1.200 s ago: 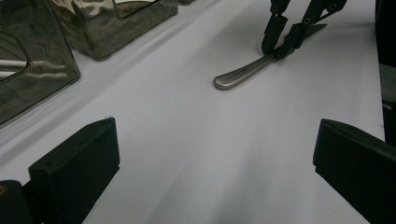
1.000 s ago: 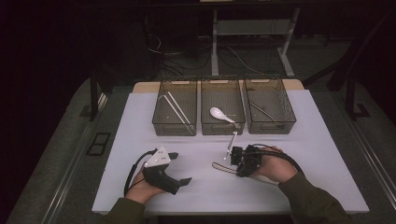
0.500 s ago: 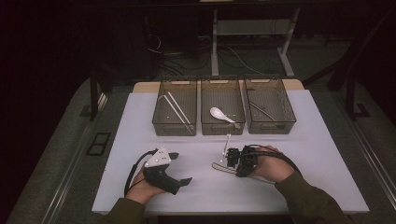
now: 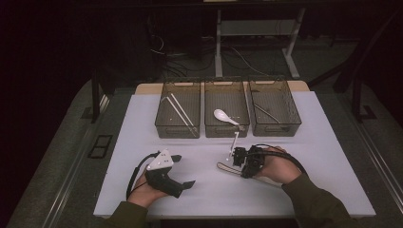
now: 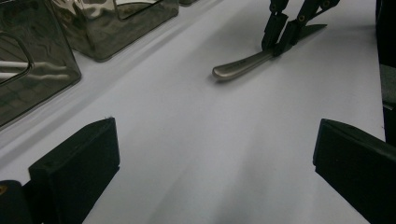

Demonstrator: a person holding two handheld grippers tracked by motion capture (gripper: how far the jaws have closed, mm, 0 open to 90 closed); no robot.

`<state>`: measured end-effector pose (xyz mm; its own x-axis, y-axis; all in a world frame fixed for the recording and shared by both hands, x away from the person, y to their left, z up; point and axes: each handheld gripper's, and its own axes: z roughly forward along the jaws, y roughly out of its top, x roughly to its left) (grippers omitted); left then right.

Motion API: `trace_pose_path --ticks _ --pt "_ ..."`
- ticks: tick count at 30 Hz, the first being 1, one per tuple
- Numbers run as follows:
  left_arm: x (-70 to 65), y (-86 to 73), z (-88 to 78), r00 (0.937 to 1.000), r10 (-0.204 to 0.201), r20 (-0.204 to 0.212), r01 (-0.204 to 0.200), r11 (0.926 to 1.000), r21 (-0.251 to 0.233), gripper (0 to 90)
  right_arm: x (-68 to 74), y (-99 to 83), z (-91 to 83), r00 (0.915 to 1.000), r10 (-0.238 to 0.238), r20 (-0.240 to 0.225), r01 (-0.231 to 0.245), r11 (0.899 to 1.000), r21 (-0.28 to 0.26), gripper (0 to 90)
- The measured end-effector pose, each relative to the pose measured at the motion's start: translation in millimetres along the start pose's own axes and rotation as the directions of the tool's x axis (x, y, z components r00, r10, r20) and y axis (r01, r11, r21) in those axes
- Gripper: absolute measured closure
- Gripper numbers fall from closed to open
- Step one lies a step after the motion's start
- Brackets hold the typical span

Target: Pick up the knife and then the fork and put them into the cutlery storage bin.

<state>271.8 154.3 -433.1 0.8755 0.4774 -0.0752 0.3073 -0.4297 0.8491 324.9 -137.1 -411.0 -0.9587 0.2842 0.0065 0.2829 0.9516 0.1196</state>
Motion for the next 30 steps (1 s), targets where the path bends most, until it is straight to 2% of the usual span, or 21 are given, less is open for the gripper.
trace_pose_path --ticks 9,13,16,19,23,26,30 --pt "0.4 -0.3 0.2 1.0000 -0.005 -0.001 0.005 1.0000 -0.003 0.0 -14.7 -12.7 -18.5 0.9970 0.078 0.001 -0.078 0.995 -0.065 79.9" --pt "0.5 -0.2 0.4 1.0000 -0.004 -0.001 0.004 1.0000 -0.004 0.0 -23.2 -21.3 -27.6 0.9923 0.124 -0.004 -0.123 0.986 -0.112 79.8" --pt "0.6 -0.2 0.1 1.0000 -0.004 -0.002 0.004 1.0000 -0.002 0.0 -30.1 -28.9 -35.4 0.9878 0.155 -0.012 -0.155 0.974 -0.163 79.9" --pt "0.4 -0.2 -0.1 1.0000 -0.001 -0.001 0.001 1.0000 -0.004 0.0 -36.4 -37.8 -42.6 0.9820 0.188 -0.014 -0.187 0.958 -0.215 79.9" --pt "0.0 0.0 -0.3 1.0000 0.000 -0.001 0.000 1.0000 -0.002 0.0 -45.5 -51.0 -51.4 0.9678 0.249 -0.035 -0.249 0.927 -0.279 79.9" --pt "0.0 0.0 -0.3 1.0000 0.001 -0.001 -0.001 1.0000 -0.001 0.0 -52.7 -62.6 -58.2 0.9568 0.285 -0.056 -0.287 0.897 -0.336 79.9" --pt "0.3 -0.1 -0.2 1.0000 0.002 -0.001 -0.002 1.0000 0.000 0.0 -62.0 -77.9 -67.0 0.9336 0.351 -0.073 -0.349 0.845 -0.405 79.9"
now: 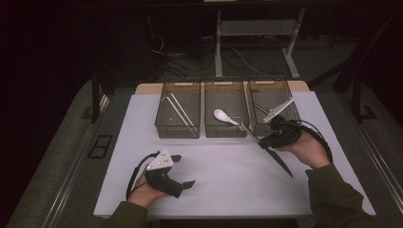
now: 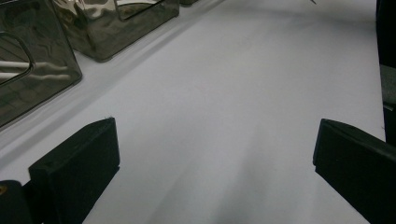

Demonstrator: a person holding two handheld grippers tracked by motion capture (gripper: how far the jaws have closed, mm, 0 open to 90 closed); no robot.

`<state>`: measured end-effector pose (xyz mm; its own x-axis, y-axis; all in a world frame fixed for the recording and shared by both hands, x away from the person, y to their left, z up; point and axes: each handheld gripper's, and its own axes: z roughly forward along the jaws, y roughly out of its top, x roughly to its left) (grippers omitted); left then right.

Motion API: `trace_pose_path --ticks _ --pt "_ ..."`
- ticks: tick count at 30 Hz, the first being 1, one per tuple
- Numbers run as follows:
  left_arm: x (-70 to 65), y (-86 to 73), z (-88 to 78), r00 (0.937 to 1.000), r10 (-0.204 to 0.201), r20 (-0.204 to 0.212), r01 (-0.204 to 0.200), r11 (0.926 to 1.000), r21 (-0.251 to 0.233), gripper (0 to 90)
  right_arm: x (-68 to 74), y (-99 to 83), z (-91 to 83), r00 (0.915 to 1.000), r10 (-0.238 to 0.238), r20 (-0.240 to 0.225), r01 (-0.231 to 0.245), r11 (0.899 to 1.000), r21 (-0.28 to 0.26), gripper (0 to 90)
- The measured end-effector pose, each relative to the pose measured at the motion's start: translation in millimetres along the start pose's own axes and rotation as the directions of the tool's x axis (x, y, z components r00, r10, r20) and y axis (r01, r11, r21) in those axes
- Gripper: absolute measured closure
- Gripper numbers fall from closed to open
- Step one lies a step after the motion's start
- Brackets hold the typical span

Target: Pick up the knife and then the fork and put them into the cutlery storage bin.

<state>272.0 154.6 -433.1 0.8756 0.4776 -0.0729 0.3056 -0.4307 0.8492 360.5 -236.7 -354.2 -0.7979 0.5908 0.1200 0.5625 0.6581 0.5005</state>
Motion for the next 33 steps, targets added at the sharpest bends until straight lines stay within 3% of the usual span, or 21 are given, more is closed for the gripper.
trace_pose_path --ticks 5,14,19,25,30,33 --pt "0.0 0.1 0.5 1.0000 -0.004 -0.001 0.004 1.0000 0.001 0.0 -19.5 -5.6 -18.0 0.9974 0.071 0.011 -0.070 0.992 -0.102 79.8" --pt "-0.1 0.2 0.4 1.0000 -0.003 -0.001 0.003 1.0000 -0.001 0.0 -53.7 2.3 -44.5 0.9848 0.158 0.073 -0.142 0.972 -0.188 79.9" --pt "0.2 0.1 0.7 1.0000 -0.005 0.001 0.005 1.0000 0.001 0.0 -68.8 15.5 -64.3 0.9777 0.181 0.107 -0.152 0.961 -0.230 79.8" --pt "-0.1 0.3 1.0 1.0000 -0.001 0.001 0.001 1.0000 0.000 0.0 -85.9 34.9 -83.3 0.9636 0.201 0.176 -0.146 0.948 -0.282 79.8" --pt "0.0 0.3 0.9 1.0000 0.002 0.002 -0.002 1.0000 -0.002 0.0 -101.5 44.6 -88.3 0.9512 0.220 0.216 -0.140 0.933 -0.332 79.8" --pt "-0.2 0.2 0.8 1.0000 -0.003 0.004 0.003 1.0000 -0.003 0.0 -110.6 46.6 -86.6 0.9390 0.244 0.243 -0.146 0.921 -0.361 79.8"
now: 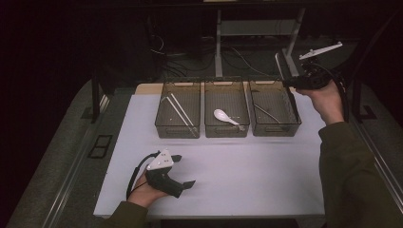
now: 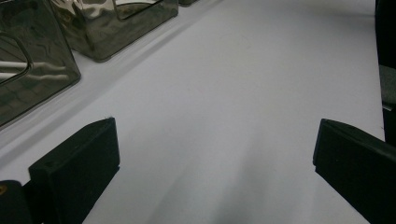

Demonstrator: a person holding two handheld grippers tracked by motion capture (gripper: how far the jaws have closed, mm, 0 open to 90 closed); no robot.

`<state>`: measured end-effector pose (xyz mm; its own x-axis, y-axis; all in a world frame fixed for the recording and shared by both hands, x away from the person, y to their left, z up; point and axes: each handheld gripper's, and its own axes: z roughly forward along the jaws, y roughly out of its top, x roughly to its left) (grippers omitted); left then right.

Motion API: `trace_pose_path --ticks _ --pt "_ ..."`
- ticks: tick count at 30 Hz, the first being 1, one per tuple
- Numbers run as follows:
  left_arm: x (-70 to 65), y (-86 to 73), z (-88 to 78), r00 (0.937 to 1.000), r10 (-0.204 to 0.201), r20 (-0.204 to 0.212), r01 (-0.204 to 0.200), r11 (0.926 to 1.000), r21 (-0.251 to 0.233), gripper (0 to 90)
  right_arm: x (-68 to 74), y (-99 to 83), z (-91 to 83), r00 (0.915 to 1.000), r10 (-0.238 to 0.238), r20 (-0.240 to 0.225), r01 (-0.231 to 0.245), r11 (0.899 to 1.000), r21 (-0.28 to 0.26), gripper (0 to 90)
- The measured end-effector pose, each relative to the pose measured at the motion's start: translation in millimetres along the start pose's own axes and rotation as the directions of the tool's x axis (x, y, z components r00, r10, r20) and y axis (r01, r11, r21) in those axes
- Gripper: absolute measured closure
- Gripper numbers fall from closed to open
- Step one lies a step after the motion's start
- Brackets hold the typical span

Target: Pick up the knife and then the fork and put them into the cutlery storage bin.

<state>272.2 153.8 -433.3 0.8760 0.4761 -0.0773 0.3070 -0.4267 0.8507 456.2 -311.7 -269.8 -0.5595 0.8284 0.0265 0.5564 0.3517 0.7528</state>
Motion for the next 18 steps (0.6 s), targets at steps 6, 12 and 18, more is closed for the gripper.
trace_pose_path --ticks 6,12,18 --pt "0.4 0.0 -0.3 1.0000 -0.001 0.002 0.001 1.0000 0.000 0.0 -12.5 -4.0 12.3 0.9994 0.029 0.021 -0.028 0.999 -0.037 79.8" --pt "0.2 0.0 -0.2 1.0000 -0.002 0.003 0.002 1.0000 -0.001 0.0 -18.5 -14.1 22.9 0.9987 0.045 0.023 -0.045 0.999 -0.031 79.7" --pt "0.1 0.0 0.0 1.0000 -0.002 0.002 0.002 1.0000 0.000 0.0 -22.9 -30.0 33.3 0.9984 0.050 0.027 -0.050 0.999 -0.005 79.7"
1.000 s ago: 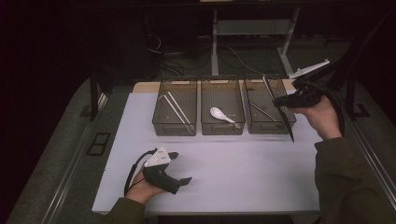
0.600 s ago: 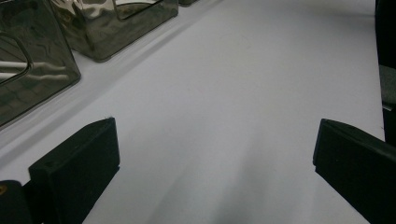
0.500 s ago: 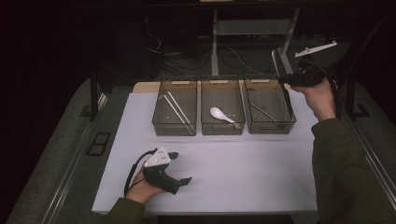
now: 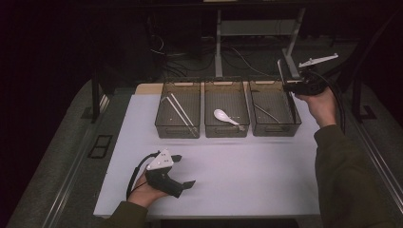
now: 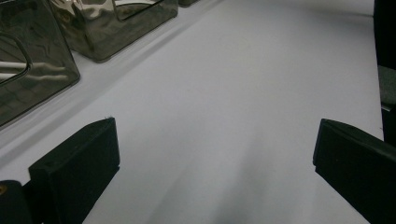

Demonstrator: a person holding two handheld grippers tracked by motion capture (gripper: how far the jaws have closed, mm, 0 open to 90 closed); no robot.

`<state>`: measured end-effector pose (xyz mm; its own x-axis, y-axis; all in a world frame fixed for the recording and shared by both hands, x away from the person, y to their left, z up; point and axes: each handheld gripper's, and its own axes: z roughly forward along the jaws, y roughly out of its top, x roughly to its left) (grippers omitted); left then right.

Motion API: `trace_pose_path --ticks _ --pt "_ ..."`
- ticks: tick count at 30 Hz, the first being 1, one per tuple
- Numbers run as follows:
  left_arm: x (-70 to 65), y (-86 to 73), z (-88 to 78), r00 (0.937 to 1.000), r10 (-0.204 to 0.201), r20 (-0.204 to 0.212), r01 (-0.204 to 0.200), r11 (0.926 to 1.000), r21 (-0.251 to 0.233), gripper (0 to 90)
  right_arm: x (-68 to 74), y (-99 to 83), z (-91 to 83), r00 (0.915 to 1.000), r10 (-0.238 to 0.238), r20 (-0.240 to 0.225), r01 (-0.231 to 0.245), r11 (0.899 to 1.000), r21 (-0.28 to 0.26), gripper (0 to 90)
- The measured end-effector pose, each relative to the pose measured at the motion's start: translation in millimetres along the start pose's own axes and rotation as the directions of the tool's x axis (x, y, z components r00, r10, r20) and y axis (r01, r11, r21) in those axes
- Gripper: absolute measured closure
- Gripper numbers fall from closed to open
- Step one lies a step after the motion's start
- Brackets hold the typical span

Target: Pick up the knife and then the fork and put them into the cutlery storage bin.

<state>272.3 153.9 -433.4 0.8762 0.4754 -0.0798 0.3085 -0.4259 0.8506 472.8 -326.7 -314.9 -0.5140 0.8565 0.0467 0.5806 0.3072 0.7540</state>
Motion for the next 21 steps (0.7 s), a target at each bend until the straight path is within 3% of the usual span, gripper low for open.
trace_pose_path --ticks 12,21 --pt "-0.2 -0.1 0.6 1.0000 -0.004 0.000 0.004 1.0000 0.003 0.0 0.7 -23.4 21.0 0.9998 -0.015 0.011 0.015 0.999 0.051 79.7" --pt "-0.4 -0.1 0.7 1.0000 -0.004 0.002 0.004 1.0000 0.002 0.0 9.2 -27.7 41.4 0.9983 -0.053 0.021 0.051 0.994 0.101 79.6"
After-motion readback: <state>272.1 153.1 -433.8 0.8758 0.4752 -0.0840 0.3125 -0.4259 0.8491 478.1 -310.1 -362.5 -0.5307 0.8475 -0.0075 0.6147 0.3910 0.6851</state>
